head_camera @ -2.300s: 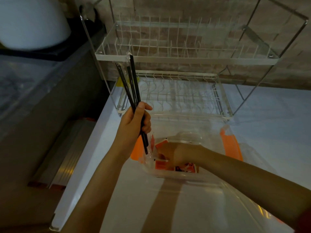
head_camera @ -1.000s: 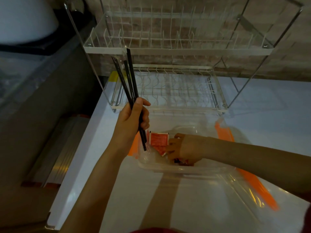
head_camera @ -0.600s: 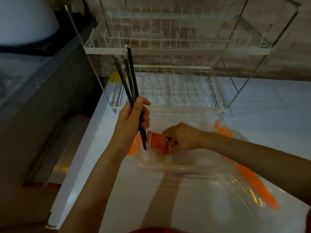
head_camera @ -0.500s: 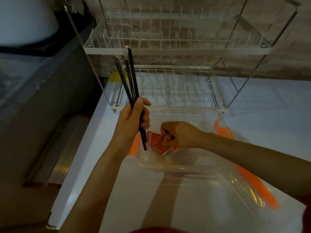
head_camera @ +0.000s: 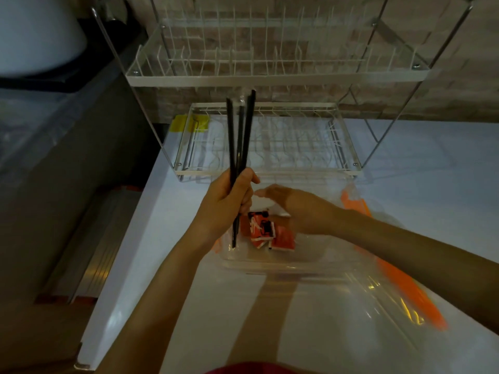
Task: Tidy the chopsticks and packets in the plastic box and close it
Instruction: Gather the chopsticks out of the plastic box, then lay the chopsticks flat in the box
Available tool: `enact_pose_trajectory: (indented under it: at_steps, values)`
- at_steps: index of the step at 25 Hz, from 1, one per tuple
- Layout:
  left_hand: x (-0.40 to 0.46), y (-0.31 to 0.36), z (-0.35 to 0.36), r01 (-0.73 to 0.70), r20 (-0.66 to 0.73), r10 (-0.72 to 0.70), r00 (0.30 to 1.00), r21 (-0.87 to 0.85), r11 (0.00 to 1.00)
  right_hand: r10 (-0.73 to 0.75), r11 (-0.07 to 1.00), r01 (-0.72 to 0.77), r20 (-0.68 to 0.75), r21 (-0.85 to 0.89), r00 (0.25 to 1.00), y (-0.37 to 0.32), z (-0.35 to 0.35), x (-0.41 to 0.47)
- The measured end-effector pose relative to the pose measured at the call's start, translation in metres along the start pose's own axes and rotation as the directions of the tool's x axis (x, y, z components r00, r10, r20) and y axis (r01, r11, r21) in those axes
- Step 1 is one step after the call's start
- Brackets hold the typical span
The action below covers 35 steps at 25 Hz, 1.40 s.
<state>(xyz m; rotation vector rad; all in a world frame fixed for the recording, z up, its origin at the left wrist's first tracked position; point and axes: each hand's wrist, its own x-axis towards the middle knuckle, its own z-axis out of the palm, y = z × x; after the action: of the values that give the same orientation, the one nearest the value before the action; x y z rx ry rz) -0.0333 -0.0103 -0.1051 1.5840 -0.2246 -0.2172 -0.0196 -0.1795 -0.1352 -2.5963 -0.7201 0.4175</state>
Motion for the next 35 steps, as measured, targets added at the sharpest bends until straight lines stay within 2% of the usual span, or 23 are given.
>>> enact_pose_trajectory:
  at_steps: [2, 4, 6, 8, 10, 13, 16, 21, 27, 32, 35]
  values:
    - [0.000, -0.002, 0.003, -0.001, 0.074, -0.010, 0.997, 0.150, 0.989, 0.031, 0.962, 0.000, -0.108, 0.274, 0.994, 0.003, -0.017, -0.013]
    - [0.002, -0.004, 0.006, -0.006, 0.179, -0.058, 0.982, 0.337, 0.942, 0.092, 0.869, 0.041, -0.243, 0.493, 0.966, 0.006, -0.035, -0.027]
    - [0.004, -0.008, 0.009, -0.012, 0.268, -0.124, 0.956, 0.454, 0.891, 0.115, 0.824, 0.115, -0.362, 0.554, 0.925, 0.007, -0.050, -0.039]
    - [0.005, -0.012, 0.012, -0.015, 0.334, -0.206, 0.920, 0.555, 0.832, 0.046, 0.866, 0.171, -0.414, 0.470, 0.909, 0.006, -0.060, -0.050]
    - [0.005, -0.015, 0.016, -0.030, 0.400, -0.311, 0.862, 0.653, 0.757, -0.048, 0.926, 0.178, -0.363, 0.334, 0.931, 0.008, -0.064, -0.055]
    - [0.007, -0.020, 0.024, -0.069, 0.469, -0.451, 0.760, 0.748, 0.661, -0.128, 0.979, 0.148, -0.142, 0.137, 0.982, 0.017, -0.060, -0.056]
    - [0.010, -0.028, 0.030, -0.117, 0.483, -0.545, 0.685, 0.812, 0.573, -0.102, 0.995, 0.101, 0.089, 0.017, 0.991, 0.022, -0.047, -0.057]
    - [0.014, -0.034, 0.034, -0.234, 0.496, -0.618, 0.610, 0.858, 0.458, 0.021, 0.977, 0.030, 0.238, -0.212, 0.971, 0.019, -0.034, -0.053]
    - [0.015, -0.038, 0.034, -0.217, 0.508, -0.620, 0.598, 0.847, 0.485, 0.106, 0.950, 0.017, 0.373, -0.311, 0.922, 0.008, -0.026, -0.050]
    - [0.016, -0.041, 0.034, -0.256, 0.522, -0.648, 0.555, 0.848, 0.464, 0.145, 0.927, 0.015, 0.395, -0.375, 0.907, 0.007, -0.017, -0.049]
    - [0.017, -0.041, 0.031, -0.255, 0.530, -0.640, 0.557, 0.842, 0.475, 0.128, 0.946, 0.011, 0.405, -0.323, 0.905, 0.008, -0.020, -0.049]
